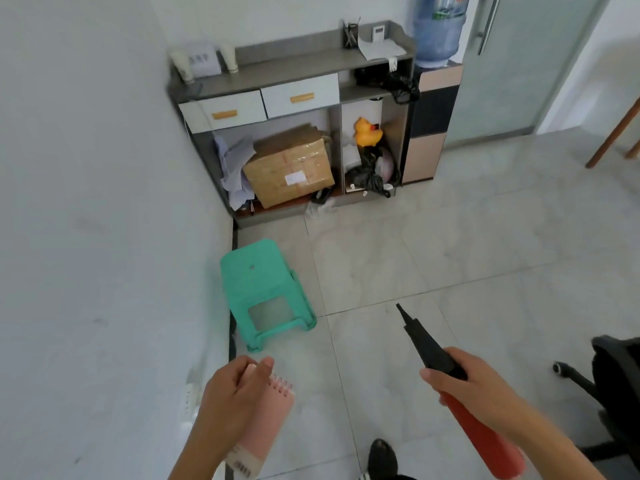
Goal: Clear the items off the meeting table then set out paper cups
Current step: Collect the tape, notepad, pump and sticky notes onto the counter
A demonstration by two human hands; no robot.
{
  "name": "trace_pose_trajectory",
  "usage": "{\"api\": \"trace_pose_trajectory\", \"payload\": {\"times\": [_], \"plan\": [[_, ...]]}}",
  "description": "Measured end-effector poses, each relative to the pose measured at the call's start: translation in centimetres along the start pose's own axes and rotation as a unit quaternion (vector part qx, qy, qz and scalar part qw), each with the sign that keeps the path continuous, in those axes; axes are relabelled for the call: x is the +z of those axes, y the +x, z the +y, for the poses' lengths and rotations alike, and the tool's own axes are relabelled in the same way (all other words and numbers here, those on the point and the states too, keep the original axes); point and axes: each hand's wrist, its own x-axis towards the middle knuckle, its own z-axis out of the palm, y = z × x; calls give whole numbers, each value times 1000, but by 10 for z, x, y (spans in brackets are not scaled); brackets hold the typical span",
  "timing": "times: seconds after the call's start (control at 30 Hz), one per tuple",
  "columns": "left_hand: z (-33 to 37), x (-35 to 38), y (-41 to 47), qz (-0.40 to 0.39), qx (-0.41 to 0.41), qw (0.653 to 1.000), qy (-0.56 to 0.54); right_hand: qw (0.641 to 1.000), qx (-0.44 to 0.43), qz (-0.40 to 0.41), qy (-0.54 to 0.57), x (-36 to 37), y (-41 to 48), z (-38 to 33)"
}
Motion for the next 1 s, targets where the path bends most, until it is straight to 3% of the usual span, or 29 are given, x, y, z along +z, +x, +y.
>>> {"api": "trace_pose_trajectory", "payload": {"times": [0.17, 0.43, 0.57, 0.8, 1.0], "plan": [[37, -4, 100, 39, -18, 999, -19, 998, -55, -42, -12, -43, 117, -91], [62, 9, 290, 40, -61, 997, -37, 996, -40, -76, -3, -72, 299, -173], [110, -2, 404, 26, -43, 998, -36, 997, -28, -72, 4, -96, 377, -228], [222, -4, 568, -35, 21, 999, -20, 998, -35, 3, 61, -151, 502, -308], [259, 17, 695, -25, -18, 999, -33, 998, -10, -53, 34, -192, 636, -338]]}}
